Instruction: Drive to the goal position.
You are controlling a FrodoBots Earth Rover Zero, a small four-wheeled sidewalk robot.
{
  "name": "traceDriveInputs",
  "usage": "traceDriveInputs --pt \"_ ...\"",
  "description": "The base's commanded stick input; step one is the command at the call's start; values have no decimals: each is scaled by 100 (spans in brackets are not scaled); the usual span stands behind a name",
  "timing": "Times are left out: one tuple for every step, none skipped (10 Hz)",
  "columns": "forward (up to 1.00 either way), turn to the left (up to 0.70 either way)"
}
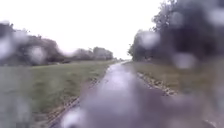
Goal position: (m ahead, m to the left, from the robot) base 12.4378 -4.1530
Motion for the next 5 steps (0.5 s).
traceDriveInputs --pt "70 0" --pt "70 0" --pt "70 0" --pt "75 0" --pt "85 0"
